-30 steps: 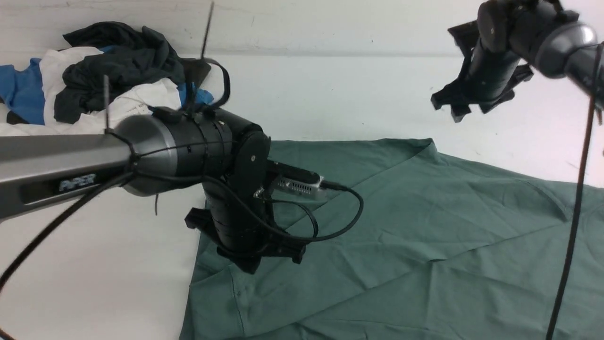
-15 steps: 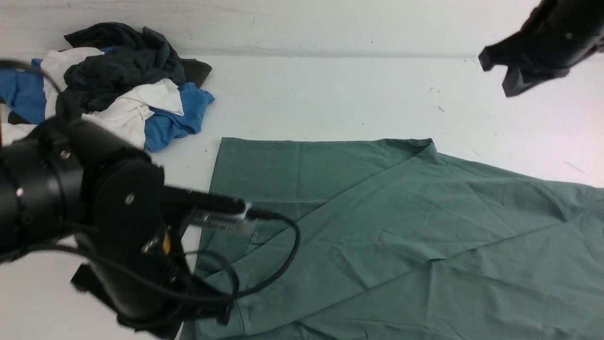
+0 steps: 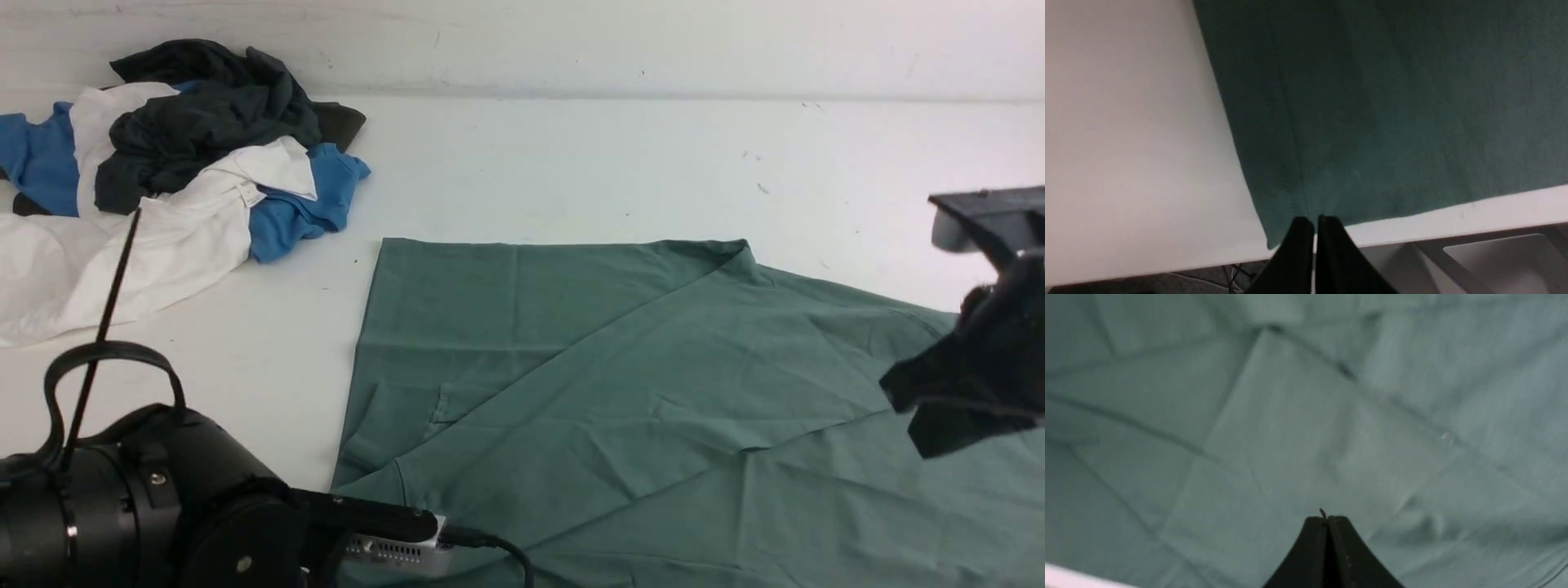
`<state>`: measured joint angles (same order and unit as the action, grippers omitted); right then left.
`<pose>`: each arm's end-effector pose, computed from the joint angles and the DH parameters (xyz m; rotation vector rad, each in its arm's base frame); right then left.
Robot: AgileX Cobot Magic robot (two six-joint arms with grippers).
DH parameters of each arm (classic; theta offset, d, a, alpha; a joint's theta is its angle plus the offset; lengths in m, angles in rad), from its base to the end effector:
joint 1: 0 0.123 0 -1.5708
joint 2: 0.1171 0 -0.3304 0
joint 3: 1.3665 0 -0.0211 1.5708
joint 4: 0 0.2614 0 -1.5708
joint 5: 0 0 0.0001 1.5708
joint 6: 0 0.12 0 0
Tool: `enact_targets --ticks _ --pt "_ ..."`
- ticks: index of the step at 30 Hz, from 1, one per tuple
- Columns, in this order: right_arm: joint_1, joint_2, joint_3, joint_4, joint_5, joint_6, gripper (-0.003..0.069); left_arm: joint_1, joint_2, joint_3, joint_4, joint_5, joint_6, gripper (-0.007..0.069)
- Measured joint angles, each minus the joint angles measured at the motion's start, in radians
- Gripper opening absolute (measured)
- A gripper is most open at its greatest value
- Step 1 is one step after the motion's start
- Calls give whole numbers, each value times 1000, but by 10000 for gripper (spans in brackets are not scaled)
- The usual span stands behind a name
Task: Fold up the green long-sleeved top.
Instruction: Use both arms simultaneously to clamp the lower edge of the clothing fabric
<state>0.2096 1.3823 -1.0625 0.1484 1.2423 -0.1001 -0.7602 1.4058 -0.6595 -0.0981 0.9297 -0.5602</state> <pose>0.2384 0.0679 0.2946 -0.4076 3.0182 0.2254 0.1397 -0.1459 0.1900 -0.2162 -3.0709 0.0780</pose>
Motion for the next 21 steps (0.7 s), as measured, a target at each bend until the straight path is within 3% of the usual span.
enact_targets --ticks 10,17,21 --pt "51 -122 64 1 -4 -3 -14 -17 0 78 115 -40 -113 137" --pt "51 -170 64 -1 -4 -3 -14 -17 0 91 54 -60 -111 224" --pt "51 -172 64 2 -4 -3 -14 -17 0 91 43 -91 -108 316"
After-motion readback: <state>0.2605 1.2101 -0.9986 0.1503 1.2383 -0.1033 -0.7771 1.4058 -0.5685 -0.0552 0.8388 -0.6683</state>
